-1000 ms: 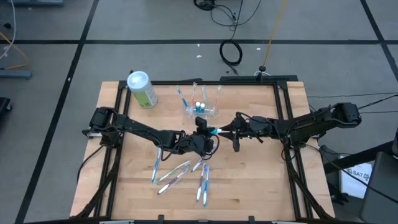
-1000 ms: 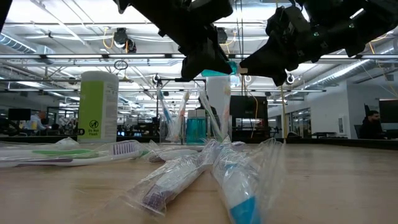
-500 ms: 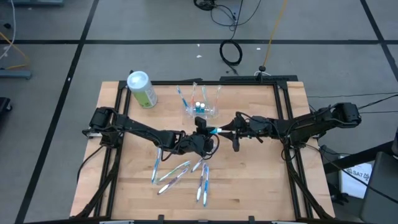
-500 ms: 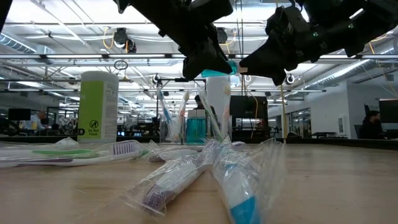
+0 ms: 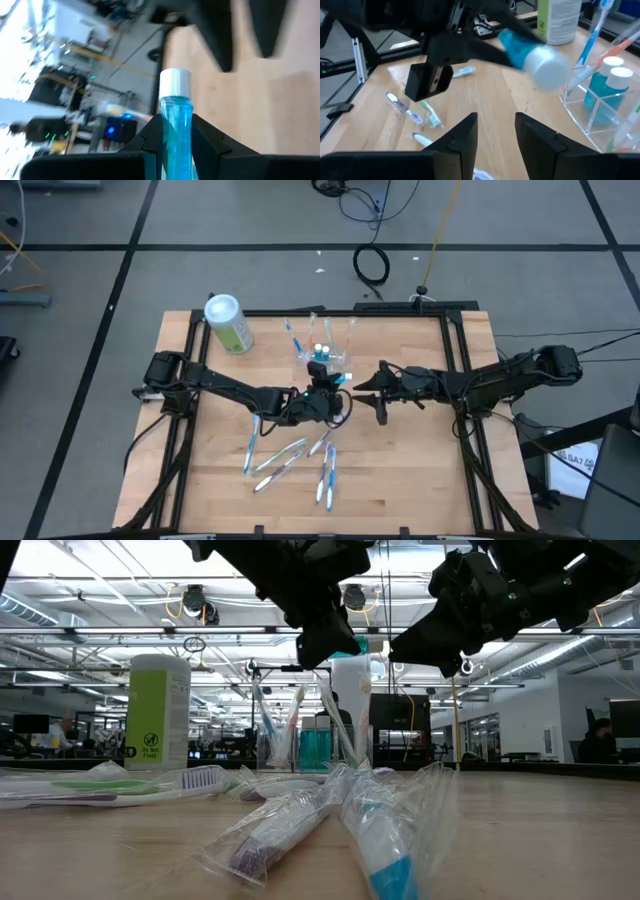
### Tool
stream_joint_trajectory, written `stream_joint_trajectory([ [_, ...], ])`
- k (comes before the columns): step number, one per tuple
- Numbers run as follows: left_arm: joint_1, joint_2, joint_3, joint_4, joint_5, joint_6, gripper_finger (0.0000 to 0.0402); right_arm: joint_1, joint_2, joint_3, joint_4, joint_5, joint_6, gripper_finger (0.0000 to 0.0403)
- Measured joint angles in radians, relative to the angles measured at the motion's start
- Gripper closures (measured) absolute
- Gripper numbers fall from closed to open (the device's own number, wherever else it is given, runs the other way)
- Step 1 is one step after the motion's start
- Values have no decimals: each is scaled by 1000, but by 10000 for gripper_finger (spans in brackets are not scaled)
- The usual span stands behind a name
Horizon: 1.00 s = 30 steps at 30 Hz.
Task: Pick & Place toothbrushing station
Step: Put the blue mouthwash into the transparent organizer
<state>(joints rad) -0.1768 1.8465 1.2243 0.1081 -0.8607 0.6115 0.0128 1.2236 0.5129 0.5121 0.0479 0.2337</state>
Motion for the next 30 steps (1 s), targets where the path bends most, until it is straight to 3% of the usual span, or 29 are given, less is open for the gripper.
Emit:
stream_joint_trajectory([
  [3, 12, 0, 0, 30, -21, -55, 335, 0, -1, 0, 0, 0, 0, 276],
  [11, 77, -33, 0, 18, 43, -296, 335, 0, -1, 0, -25, 1, 0, 275],
  [22, 165, -141, -11, -74, 248, -484, 334, 0, -1, 1, -31, 2, -11, 275],
  [30, 239, -240, -159, 24, 383, -563, 334, 0, -1, 1, -35, 2, -14, 275],
])
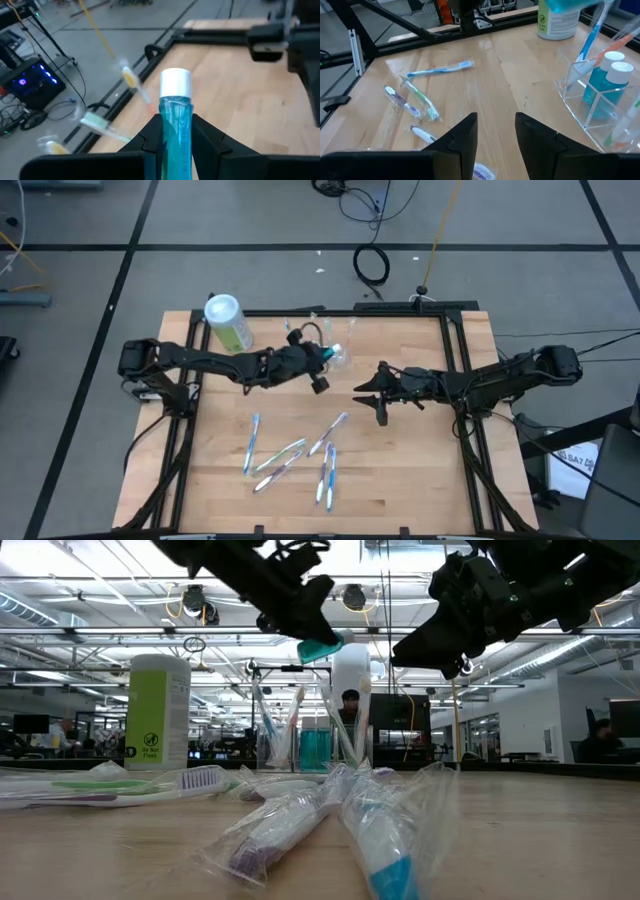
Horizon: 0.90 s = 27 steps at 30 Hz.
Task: Pick & Place toothbrushing station
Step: Put the blue mouthwash into the transparent organizer
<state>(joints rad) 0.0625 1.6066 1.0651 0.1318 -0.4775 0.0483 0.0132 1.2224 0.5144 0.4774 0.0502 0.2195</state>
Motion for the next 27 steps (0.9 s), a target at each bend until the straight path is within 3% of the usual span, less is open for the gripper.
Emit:
stream_joint_trajectory([
  [8, 59, -55, -206, 351, 163, -68, 334, 0, 0, 0, 4, 0, -4, 275],
  [16, 115, -55, -340, 561, 216, -151, 334, 0, 0, 0, 7, 0, -4, 275],
  [27, 154, 38, -358, 677, 253, -191, 334, 0, 0, 0, 21, 0, -15, 275],
])
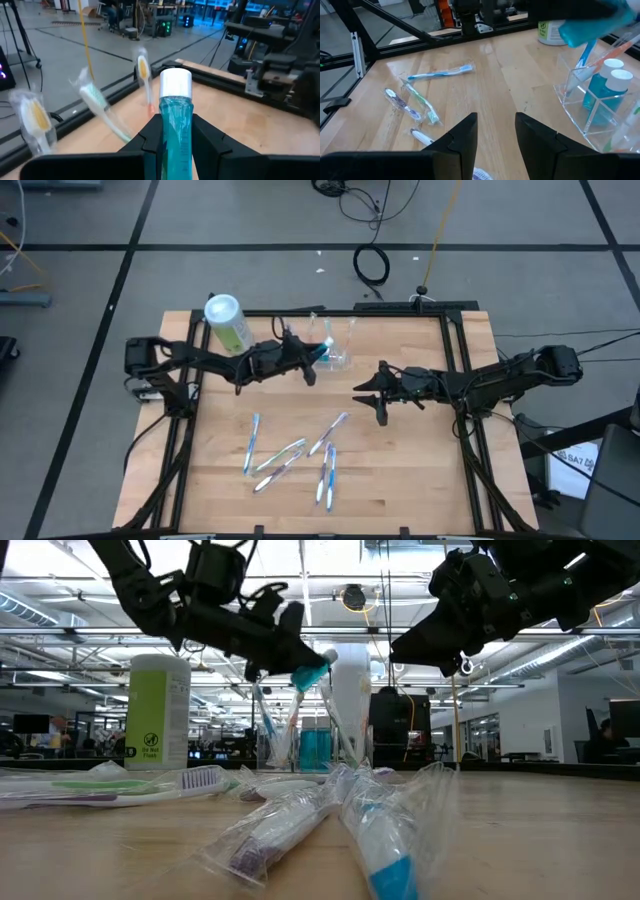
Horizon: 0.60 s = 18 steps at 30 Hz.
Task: Pick & Place toothbrushing station
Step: Put the blue mouthwash into the transparent organizer
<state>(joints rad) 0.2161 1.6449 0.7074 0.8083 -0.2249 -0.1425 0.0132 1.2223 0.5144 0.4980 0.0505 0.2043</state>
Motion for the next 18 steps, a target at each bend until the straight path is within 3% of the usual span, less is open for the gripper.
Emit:
stream_joint_trajectory([
  [5, 6, 68, 0, 86, 1, -12, 334, 0, 0, 0, 0, 0, 0, 275],
  [18, 19, 90, 0, 90, -1, -12, 334, 0, 0, 0, -1, 0, -7, 275],
])
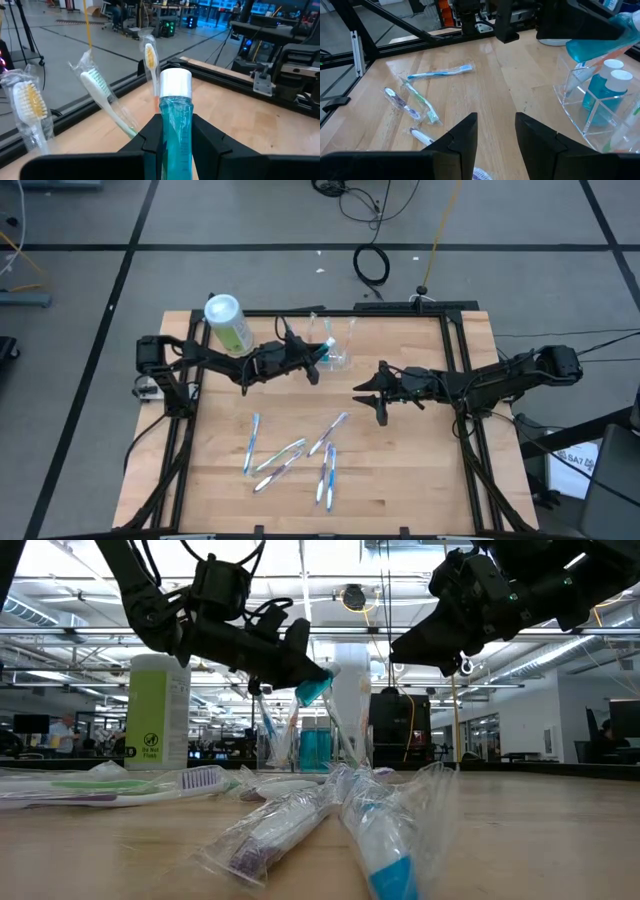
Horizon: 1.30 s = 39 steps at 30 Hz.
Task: Pick & Place toothbrushing station
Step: Put the blue mouthwash into the transparent organizer
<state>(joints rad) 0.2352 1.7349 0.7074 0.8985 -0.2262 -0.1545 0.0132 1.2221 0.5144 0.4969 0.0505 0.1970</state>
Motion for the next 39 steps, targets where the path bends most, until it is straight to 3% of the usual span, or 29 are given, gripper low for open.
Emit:
stream_joint_trajectory([
  [6, 1, 66, 1, 115, -9, 12, 334, 0, 0, 0, 0, 0, 0, 275],
  [23, 28, 173, 3, 237, 18, -1, 334, 0, 0, 0, 0, 0, 0, 275],
  [39, 34, 175, 3, 236, 17, 24, 334, 0, 0, 0, 2, 0, 0, 275],
])
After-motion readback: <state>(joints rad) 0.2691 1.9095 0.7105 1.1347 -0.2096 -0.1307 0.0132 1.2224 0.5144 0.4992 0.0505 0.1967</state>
